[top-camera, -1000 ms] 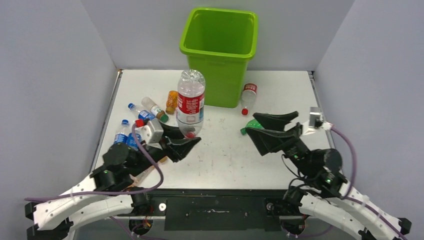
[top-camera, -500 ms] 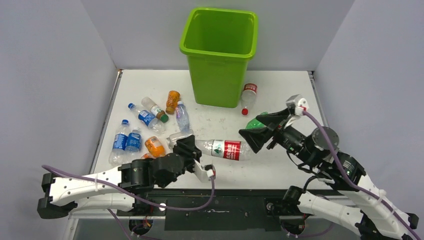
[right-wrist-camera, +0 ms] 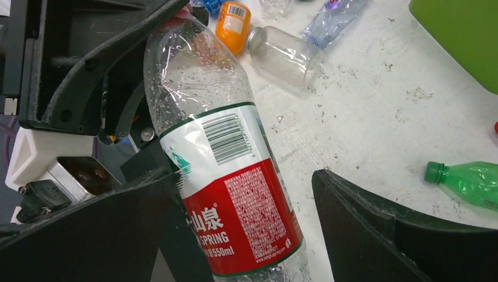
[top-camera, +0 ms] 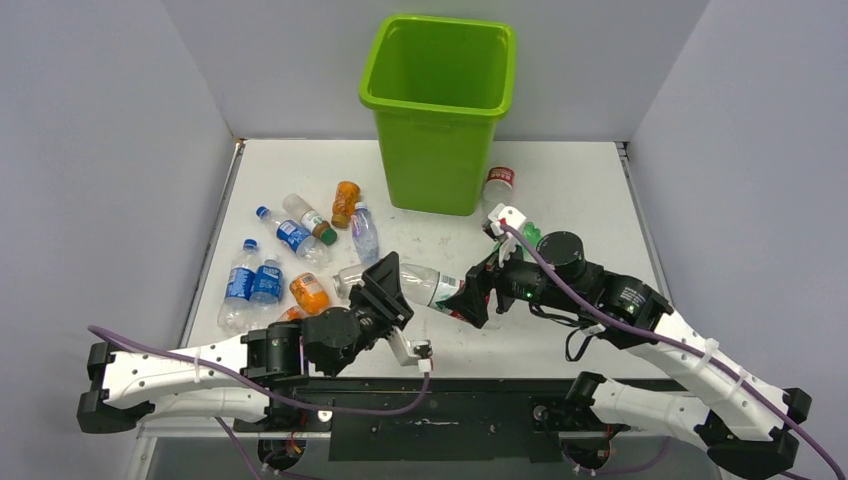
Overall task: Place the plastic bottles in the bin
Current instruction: Place the plastic bottle in the trash bin.
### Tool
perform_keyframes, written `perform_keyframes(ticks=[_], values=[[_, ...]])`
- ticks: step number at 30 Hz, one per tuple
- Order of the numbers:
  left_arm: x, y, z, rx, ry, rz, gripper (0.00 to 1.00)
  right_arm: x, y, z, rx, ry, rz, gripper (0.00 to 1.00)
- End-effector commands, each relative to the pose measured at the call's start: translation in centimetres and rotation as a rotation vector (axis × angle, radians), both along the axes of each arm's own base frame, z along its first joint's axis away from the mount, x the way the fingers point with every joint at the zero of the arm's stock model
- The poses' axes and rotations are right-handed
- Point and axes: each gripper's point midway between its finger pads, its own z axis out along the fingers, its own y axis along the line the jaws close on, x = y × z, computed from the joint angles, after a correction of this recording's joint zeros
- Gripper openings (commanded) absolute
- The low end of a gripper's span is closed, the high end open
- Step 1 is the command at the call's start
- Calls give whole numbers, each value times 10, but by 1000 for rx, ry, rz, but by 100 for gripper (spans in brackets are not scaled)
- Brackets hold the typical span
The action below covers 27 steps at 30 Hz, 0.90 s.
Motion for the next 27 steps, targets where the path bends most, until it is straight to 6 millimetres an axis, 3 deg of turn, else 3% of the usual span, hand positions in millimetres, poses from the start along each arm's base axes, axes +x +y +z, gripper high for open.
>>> perform_keyframes(ticks=[1,5,13,17,23,24,27], values=[[-7,-12,41,-90,-61,-72,0,-6,3,4,-5,-41,66,90],[-11,-17,46,-107,-59,-111,0,-6,4,-11,-81,-32,106,90],[-26,-22,63,-253,-52,-218,0,-31,18,-41,-112,64,280,90],[-29,-19,64,-311,-40,-237,0,-27,15,-47,-138,70,256,100],[-26,-18,53,-281,-37,-216,0,-26,16,-41,-134,70,252,58],[-26,-17,54,-291,-35,-215,4,-26,16,-40,-132,67,252,51],[-26,-14,58,-325,-29,-208,42,-25,17,-35,-116,59,243,42]])
